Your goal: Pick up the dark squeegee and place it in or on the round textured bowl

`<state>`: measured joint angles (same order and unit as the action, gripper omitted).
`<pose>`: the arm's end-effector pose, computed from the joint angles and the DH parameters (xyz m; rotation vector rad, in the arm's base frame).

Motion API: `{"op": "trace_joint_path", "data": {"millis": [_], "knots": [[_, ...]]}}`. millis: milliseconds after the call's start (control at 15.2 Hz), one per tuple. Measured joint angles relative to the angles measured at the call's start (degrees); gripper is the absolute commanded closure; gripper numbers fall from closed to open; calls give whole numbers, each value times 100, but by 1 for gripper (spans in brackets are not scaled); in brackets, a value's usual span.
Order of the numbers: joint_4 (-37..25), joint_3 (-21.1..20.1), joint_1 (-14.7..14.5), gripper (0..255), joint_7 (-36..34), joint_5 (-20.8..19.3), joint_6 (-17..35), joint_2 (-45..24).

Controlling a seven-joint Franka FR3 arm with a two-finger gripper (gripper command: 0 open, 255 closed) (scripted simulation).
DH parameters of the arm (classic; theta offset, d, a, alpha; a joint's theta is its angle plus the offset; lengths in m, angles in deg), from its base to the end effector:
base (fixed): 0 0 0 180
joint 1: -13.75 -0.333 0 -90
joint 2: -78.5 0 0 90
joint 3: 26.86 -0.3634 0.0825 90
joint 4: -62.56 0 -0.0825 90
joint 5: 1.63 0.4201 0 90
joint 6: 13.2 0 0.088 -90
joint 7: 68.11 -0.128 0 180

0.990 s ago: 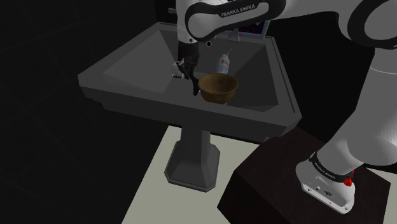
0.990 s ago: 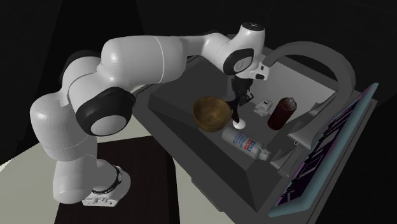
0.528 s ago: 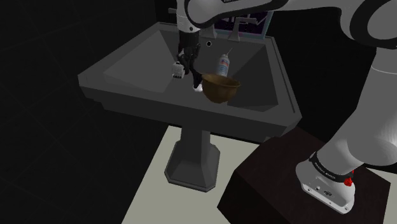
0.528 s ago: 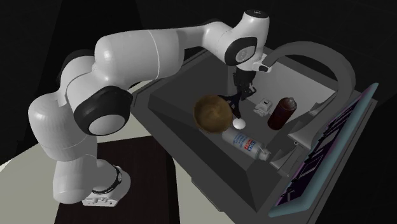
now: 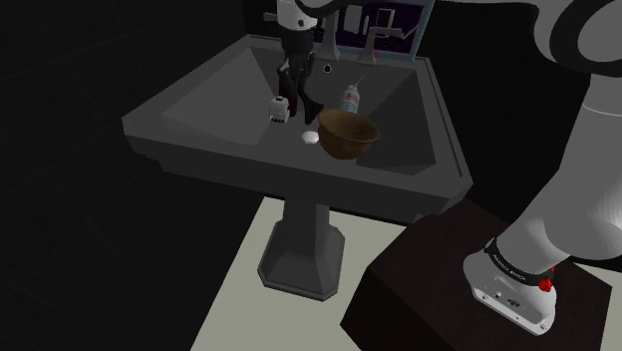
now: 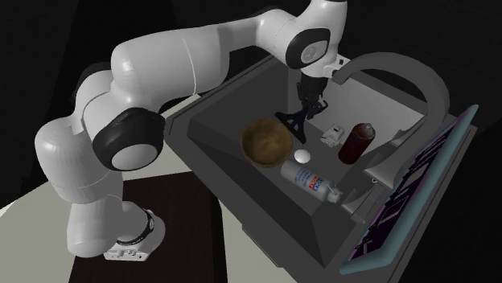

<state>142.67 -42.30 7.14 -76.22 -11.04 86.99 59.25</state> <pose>0.6782 0.2242 0.5424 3.0510 0.3907 0.0688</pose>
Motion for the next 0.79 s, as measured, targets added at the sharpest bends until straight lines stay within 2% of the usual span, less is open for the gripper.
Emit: {"op": "trace_joint_path", "data": {"millis": [132, 264, 396, 792], "knots": [[-193, -6, -24, 255, -1, -7, -162, -30], [120, -32, 0, 255, -22, 59, -131, 255], [784, -77, 39, 255, -5, 178, 112, 725], [2538, -102, 117, 255, 6, 586, 403, 2215]]}}
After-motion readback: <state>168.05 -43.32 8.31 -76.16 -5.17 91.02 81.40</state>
